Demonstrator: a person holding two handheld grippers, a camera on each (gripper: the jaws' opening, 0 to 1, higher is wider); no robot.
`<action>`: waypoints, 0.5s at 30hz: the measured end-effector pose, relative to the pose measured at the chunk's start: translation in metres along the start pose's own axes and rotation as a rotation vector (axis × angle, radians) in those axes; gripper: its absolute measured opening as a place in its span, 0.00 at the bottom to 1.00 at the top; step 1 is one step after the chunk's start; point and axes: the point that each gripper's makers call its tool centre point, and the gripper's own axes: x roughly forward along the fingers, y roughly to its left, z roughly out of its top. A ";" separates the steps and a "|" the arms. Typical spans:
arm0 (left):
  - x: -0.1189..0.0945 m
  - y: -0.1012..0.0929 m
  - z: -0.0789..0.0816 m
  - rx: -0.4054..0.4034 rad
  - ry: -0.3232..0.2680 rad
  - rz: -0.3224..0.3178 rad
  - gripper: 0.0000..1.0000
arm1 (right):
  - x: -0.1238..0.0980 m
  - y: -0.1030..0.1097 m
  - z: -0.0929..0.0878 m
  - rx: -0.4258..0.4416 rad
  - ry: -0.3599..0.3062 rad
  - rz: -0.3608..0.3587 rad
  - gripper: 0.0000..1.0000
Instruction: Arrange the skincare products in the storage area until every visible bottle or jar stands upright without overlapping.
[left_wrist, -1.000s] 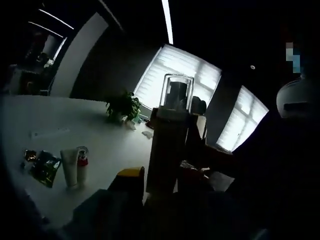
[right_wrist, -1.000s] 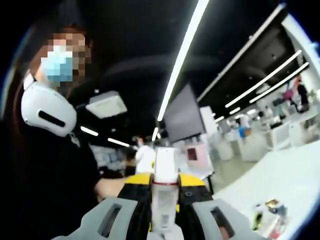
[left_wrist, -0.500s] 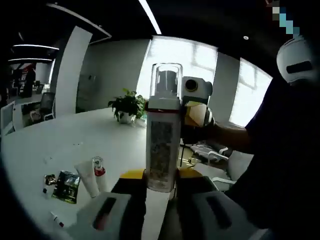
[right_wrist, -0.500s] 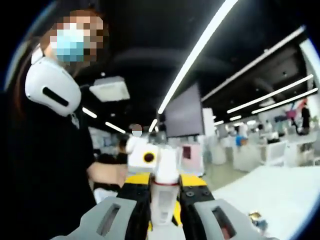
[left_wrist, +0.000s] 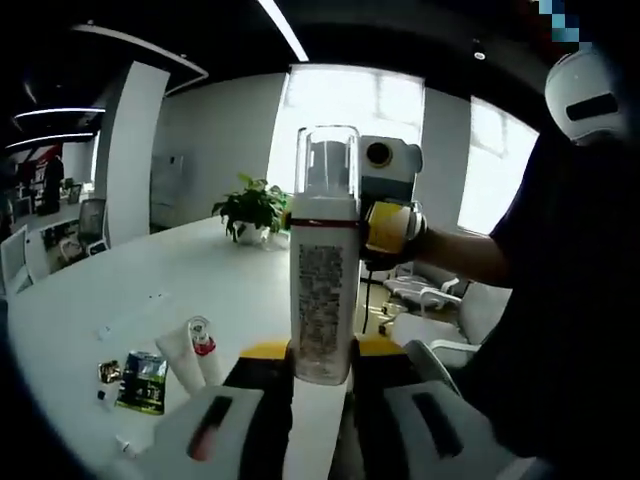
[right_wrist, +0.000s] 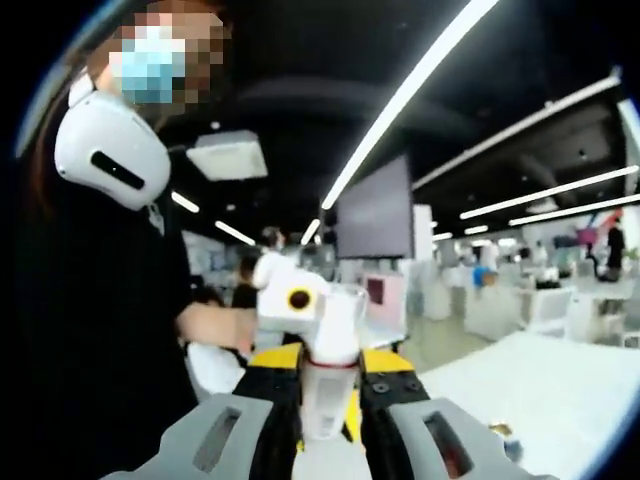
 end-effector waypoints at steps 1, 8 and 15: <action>0.000 -0.001 0.000 0.008 0.003 -0.004 0.18 | 0.000 0.002 0.000 -0.002 0.003 0.003 0.14; -0.001 -0.005 0.000 0.017 0.006 0.000 0.18 | -0.002 0.009 0.002 -0.040 -0.008 0.019 0.12; -0.001 -0.005 0.002 -0.044 -0.015 0.020 0.19 | -0.005 0.009 0.005 -0.047 -0.031 -0.004 0.12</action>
